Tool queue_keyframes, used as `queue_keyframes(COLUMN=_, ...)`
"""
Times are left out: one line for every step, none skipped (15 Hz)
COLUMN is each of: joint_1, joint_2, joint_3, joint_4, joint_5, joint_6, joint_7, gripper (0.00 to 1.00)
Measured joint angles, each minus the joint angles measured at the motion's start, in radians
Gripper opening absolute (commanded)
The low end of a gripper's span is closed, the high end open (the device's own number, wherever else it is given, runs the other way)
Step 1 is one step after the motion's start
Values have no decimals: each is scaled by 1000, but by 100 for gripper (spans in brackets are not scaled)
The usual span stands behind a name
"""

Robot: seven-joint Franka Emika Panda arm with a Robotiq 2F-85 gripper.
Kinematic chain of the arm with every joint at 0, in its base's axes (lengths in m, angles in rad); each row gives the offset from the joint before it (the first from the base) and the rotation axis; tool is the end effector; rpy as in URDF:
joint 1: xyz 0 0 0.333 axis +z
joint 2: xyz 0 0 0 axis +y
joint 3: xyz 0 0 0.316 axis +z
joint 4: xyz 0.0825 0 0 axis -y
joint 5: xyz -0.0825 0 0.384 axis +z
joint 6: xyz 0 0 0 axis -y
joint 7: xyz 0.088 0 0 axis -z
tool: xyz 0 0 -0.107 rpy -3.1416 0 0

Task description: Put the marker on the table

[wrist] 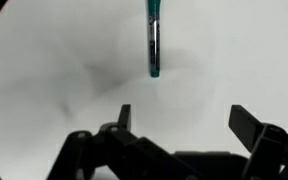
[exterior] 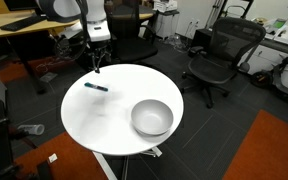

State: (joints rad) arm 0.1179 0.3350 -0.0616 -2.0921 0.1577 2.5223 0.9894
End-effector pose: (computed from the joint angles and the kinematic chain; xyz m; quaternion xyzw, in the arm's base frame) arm 0.5926 0.0327 0.2704 -0.8630 0.5015 -0.0225 0.0577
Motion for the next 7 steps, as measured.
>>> queue_keyframes(joint_1=-6, joint_2=-22, joint_3=0, joint_4=0, joint_5=0, joint_6=-25, joint_7=-14, gripper=100)
queue_keyframes(joint_1=-12, joint_2=-40, joint_3=0, joint_4=0, joint_5=0, joint_6=-45, joint_7=-26, gripper=100)
queue_keyframes(joint_1=-17, joint_2=-57, joint_3=0, joint_4=0, joint_5=0, joint_6=-61, joint_7=-36, gripper=100)
queue_keyframes(joint_1=-20, joint_2=-64, joint_3=0, joint_4=0, joint_5=0, joint_6=-65, joint_7=-40, gripper=100)
queue_keyframes(joint_1=-21, joint_2=-63, joint_3=0, joint_4=0, joint_5=0, joint_6=-65, joint_7=-40, gripper=100)
queue_keyframes(joint_1=-21, joint_2=-59, joint_3=0, joint_4=0, joint_5=0, joint_6=-64, joint_7=-40, gripper=100)
queue_keyframes(joint_1=-20, joint_2=-55, joint_3=1, joint_4=0, joint_5=0, joint_6=-64, joint_7=-40, gripper=100)
